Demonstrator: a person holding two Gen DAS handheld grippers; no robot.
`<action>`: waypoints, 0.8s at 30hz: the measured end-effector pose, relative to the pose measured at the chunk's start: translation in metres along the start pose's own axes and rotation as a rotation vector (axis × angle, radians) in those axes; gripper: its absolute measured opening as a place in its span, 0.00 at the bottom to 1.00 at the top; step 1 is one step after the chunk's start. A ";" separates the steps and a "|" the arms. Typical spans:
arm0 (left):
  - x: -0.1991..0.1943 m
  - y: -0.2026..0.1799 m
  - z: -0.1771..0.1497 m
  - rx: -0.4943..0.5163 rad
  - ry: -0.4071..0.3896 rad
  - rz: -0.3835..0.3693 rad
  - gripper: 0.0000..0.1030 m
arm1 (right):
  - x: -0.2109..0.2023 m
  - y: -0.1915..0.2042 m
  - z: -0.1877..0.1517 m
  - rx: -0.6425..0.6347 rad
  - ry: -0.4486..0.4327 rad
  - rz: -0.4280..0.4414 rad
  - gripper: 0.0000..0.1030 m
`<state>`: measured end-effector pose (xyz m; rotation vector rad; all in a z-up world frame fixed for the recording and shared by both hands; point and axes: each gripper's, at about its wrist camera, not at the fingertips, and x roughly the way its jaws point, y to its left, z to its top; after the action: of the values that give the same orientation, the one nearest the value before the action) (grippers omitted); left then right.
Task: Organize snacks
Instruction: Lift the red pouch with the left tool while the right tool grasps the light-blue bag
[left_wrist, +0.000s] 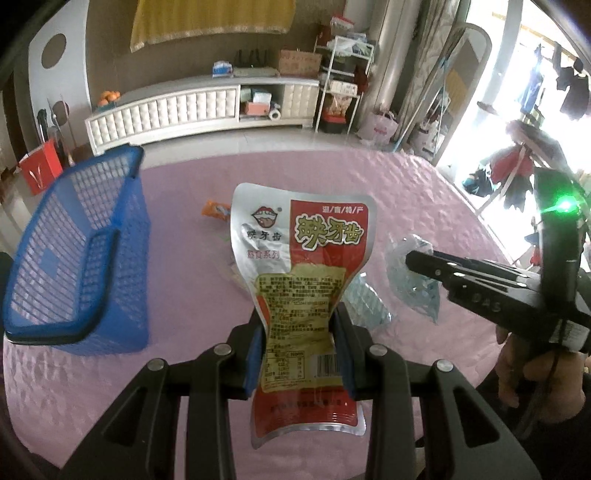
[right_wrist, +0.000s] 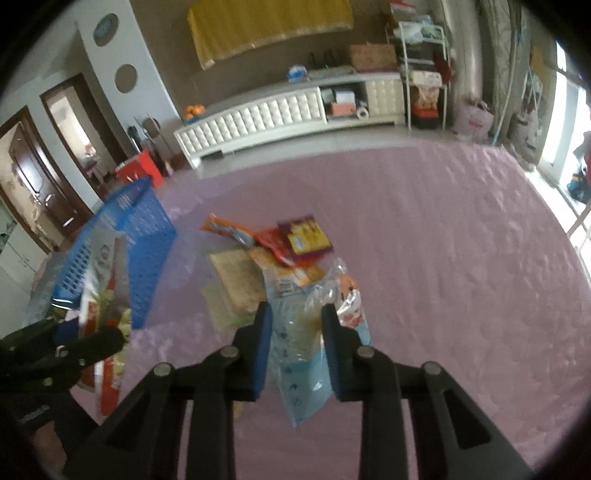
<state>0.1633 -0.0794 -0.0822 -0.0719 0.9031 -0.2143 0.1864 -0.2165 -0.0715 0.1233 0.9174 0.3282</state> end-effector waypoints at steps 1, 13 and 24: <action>-0.007 0.004 0.001 -0.004 -0.010 0.001 0.31 | -0.007 0.007 0.005 -0.009 -0.023 0.007 0.30; -0.073 0.077 0.022 -0.048 -0.113 0.077 0.31 | -0.033 0.112 0.052 -0.145 -0.163 0.171 0.29; -0.108 0.168 0.048 -0.102 -0.147 0.181 0.31 | -0.004 0.194 0.088 -0.261 -0.172 0.300 0.07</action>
<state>0.1627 0.1060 0.0052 -0.0986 0.7684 0.0064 0.2103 -0.0316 0.0322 0.0475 0.6783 0.7018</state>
